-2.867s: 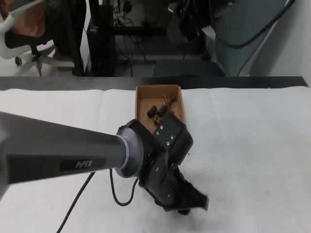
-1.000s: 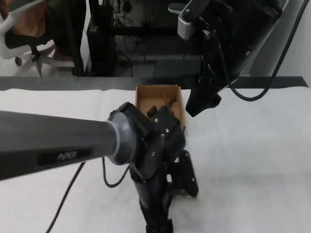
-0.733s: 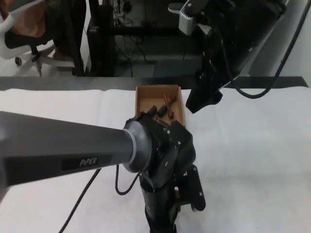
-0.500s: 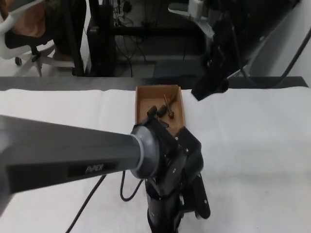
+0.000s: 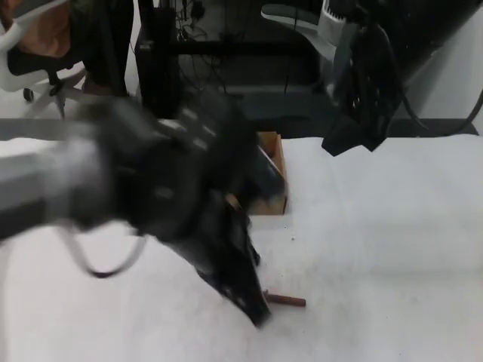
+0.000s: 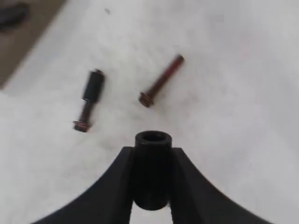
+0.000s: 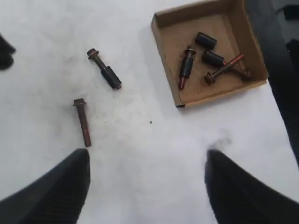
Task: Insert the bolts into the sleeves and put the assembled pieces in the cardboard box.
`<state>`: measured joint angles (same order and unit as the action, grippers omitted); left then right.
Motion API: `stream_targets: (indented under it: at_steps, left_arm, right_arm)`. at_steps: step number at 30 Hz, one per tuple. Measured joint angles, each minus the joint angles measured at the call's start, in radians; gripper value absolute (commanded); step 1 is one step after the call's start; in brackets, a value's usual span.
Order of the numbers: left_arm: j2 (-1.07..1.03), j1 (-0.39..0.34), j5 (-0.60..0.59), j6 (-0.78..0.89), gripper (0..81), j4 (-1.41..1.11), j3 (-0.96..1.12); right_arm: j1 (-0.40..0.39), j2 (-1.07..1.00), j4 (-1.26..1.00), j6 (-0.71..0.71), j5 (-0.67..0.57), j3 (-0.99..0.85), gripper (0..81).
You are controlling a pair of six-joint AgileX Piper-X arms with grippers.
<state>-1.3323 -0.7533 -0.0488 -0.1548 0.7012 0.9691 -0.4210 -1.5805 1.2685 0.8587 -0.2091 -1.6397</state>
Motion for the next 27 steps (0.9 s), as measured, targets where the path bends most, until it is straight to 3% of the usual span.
stream_targets:
  at_steps: [10, 16, 23, 25, 27]
  left_arm:
    - [0.613, 0.193, -0.002, 0.311, 1.8, -0.271, -0.374]
    - [0.960, 0.218, -0.006, 0.351, 1.8, -0.330, -0.553]
    - [1.161, 0.218, -0.020, 0.426, 1.8, -0.327, -0.661]
    - [1.170, 0.218, -0.030, 0.445, 1.8, -0.327, -0.672]
    - [1.169, 0.218, -0.040, 0.451, 1.8, -0.327, -0.676]
  right_arm:
    - [-0.088, -0.212, -0.079, 0.251, 0.015, 0.000, 66.1]
    - [-0.129, -0.357, -0.115, 0.325, 0.091, 0.000, 66.1]
    - [-0.175, -0.479, -0.159, 0.362, 0.111, 0.000, 65.9]
    - [-0.195, -0.503, -0.178, 0.370, 0.138, 0.000, 60.1]
    - [-0.210, -0.522, -0.197, 0.370, 0.177, 0.000, 45.8]
